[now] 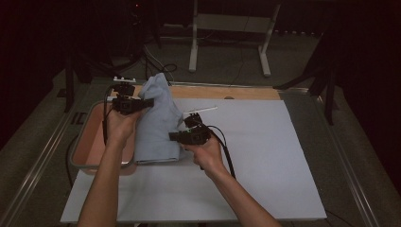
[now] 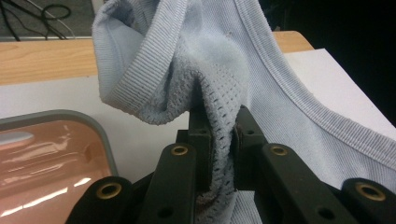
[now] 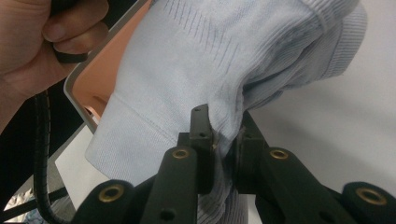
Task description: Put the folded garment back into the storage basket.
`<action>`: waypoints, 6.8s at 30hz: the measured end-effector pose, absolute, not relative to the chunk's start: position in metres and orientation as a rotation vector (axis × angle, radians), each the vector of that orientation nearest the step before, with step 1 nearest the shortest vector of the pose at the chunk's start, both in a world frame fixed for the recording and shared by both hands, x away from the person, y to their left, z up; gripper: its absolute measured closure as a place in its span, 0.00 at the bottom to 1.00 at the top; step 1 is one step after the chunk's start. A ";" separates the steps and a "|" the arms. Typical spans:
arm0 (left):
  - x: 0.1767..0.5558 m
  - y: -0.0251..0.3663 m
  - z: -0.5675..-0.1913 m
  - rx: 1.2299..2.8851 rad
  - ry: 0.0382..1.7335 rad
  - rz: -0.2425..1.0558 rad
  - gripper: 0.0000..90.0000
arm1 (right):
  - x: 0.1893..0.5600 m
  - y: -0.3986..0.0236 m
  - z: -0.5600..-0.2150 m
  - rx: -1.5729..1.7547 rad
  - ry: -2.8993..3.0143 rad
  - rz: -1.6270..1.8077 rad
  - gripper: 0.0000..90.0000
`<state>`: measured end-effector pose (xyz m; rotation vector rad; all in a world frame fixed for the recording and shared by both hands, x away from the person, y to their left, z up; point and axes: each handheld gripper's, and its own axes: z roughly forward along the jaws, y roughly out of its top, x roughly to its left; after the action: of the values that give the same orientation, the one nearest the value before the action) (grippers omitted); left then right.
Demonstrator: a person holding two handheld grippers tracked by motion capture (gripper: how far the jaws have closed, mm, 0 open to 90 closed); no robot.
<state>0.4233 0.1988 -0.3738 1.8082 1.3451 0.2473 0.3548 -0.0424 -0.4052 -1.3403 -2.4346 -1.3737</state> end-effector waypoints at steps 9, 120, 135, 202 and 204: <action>0.423 0.206 -0.371 1.812 1.355 0.260 0.91 | 0.355 -0.032 -0.407 -1.335 -2.422 -1.379 0.91; 0.407 0.290 -0.356 1.729 1.452 0.395 0.92 | 0.361 0.087 -0.417 -1.232 -2.440 -1.353 0.91; 0.404 0.298 -0.355 1.722 1.463 0.412 0.91 | 0.360 0.098 -0.419 -1.239 -2.452 -1.348 0.91; 0.409 0.308 -0.402 1.745 1.582 0.402 0.91 | 0.358 0.116 -0.454 -1.292 -2.492 -1.239 0.90; 0.410 0.308 -0.404 1.751 1.586 0.404 0.91 | 0.358 0.116 -0.455 -1.294 -2.485 -1.237 0.90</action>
<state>0.4097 0.3079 -0.4035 1.7509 1.5863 0.4040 0.3576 0.1162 -0.4546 -1.2941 -2.4849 -1.2371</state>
